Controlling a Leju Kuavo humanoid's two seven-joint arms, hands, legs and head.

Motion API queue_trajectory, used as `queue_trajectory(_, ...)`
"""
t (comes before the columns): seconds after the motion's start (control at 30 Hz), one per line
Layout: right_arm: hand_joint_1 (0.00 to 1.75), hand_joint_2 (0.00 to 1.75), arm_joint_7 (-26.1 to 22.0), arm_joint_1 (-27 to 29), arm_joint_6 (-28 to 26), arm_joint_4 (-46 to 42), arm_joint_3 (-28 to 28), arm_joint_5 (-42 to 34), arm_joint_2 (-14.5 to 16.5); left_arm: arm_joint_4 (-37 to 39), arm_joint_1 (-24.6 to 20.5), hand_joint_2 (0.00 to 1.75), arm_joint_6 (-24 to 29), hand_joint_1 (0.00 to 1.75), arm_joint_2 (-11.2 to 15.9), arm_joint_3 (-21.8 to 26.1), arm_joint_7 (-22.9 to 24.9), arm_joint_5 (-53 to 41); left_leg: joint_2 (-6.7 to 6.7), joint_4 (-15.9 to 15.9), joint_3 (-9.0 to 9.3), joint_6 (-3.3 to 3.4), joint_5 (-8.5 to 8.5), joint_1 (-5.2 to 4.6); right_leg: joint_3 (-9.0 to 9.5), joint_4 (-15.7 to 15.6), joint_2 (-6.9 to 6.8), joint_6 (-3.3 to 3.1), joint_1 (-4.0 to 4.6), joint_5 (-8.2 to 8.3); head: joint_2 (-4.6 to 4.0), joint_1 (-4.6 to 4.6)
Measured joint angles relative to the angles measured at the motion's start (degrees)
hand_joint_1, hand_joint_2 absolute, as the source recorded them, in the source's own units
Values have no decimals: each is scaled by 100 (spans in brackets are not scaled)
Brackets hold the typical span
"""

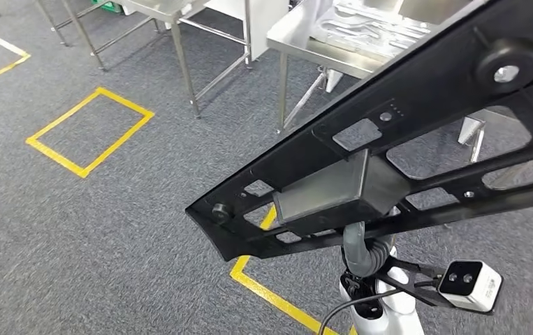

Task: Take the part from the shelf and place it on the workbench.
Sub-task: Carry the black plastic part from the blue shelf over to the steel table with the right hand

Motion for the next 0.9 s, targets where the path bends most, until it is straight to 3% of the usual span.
queue_trajectory(0.07, 175, 175, 1, 0, 3, 31, 12, -1, 1, 0, 30, 175, 11, 0, -4, 18, 1, 7, -99, 650, -334, -22, -222, 4, -9, 10, 151, -11, 9, -2, 0, 0)
queue_trajectory(0.1, 175, 175, 1, 2, 4, 46, 15, -1, 1, 0, 41, 175, 17, 0, -4, 22, 2, 9, -113, 707, -383, -23, -166, 4, -9, 20, 235, -10, 13, -3, 0, 0)
queue_trajectory(0.17, 175, 175, 1, 1, 4, 66, 16, -2, -1, 0, 45, 175, 24, 0, -4, 27, 2, 10, -182, 166, -172, -8, 241, 13, -2, 51, 396, 9, 11, -14, 0, 0)
queue_trajectory(0.23, 175, 175, 1, -3, 4, 77, 19, -6, 0, 0, 44, 175, 27, 0, -4, 34, 3, 12, -424, -563, 140, 31, 548, 30, -18, 100, 533, 55, 11, -35, 0, 0)
queue_trajectory(0.3, 175, 175, 2, -4, 4, 84, 24, -13, 0, 0, 44, 175, 31, 0, -7, 44, 12, 14, -561, -828, 253, 84, 577, 20, -61, 123, 650, 126, -1, -30, 0, 0)
queue_trajectory(0.37, 175, 175, 1, 0, 4, 85, 27, -17, -2, 0, 31, 175, 37, 0, -13, 47, 21, 17, -455, -867, 270, 154, 599, 17, -92, 112, 754, 206, -15, -8, 0, 0)
queue_trajectory(0.43, 175, 175, 1, -4, 3, 83, 27, -19, -4, 0, 12, 175, 39, 0, -23, 47, 19, 19, -317, -923, 293, 237, 638, 35, -195, 300, 569, 254, 6, -127, 0, 1)
queue_trajectory(0.5, 175, 175, 1, -11, 1, 84, 28, -19, -5, 0, 14, 175, 34, 0, -28, 49, 14, 19, -170, -950, 302, 291, 646, 22, -507, 925, 197, 277, 17, -457, 0, 2)
queue_trajectory(0.53, 175, 175, 1, -13, -1, 87, 28, -17, -6, 0, 25, 175, 31, 0, -27, 51, 13, 19, -91, -949, 301, 303, 640, 8, -710, 1323, 81, 288, 10, -626, 0, 2)
queue_trajectory(0.57, 175, 175, 1, -10, -2, 91, 29, -17, -7, 0, 34, 175, 27, 0, -27, 52, 13, 20, -14, -948, 302, 307, 631, -2, -865, 1623, 26, 297, 1, -718, 0, 2)
queue_trajectory(0.6, 175, 175, 1, -8, -3, 96, 29, -16, -9, 0, 39, 175, 24, 0, -26, 53, 13, 21, 65, -947, 306, 308, 621, -8, -928, 1739, -3, 301, -7, -706, 0, 2)
queue_trajectory(0.63, 175, 175, 1, -8, -5, 99, 29, -16, -10, 0, 37, 175, 19, 0, -26, 54, 13, 22, 137, -946, 317, 303, 609, -11, -865, 1617, -30, 298, -13, -585, 0, 2)
queue_trajectory(0.67, 175, 175, 1, -9, -7, 101, 29, -16, -11, 0, 30, 175, 14, 0, -27, 54, 11, 23, 203, -946, 337, 292, 593, -13, -681, 1272, -81, 284, -13, -388, 0, 2)
queue_trajectory(0.73, 175, 175, 1, -18, -9, 101, 29, -10, -11, 0, 20, 175, 5, 0, -33, 54, 7, 22, 313, -941, 387, 249, 552, -32, -237, 448, -365, 220, 31, -84, 0, 2)
queue_trajectory(0.8, 175, 175, 1, -30, -11, 100, 31, -3, -12, 0, 14, 175, 2, 0, -38, 54, 2, 22, 412, -937, 422, 190, 514, -57, -63, 102, -529, 156, 91, -26, 0, 2)
queue_trajectory(0.87, 175, 175, 1, -32, -21, 96, 31, 0, -13, 0, 4, 175, -1, 0, -39, 54, 1, 21, 528, -946, 456, 132, 482, -68, -72, 85, -386, 108, 97, -20, 0, 1)
queue_trajectory(0.9, 175, 175, 0, -33, -27, 91, 31, 1, -14, 0, -3, 175, -2, 0, -38, 54, 2, 17, 492, -920, 465, 99, 444, -61, -65, 65, -312, 82, 80, -9, 0, 0)
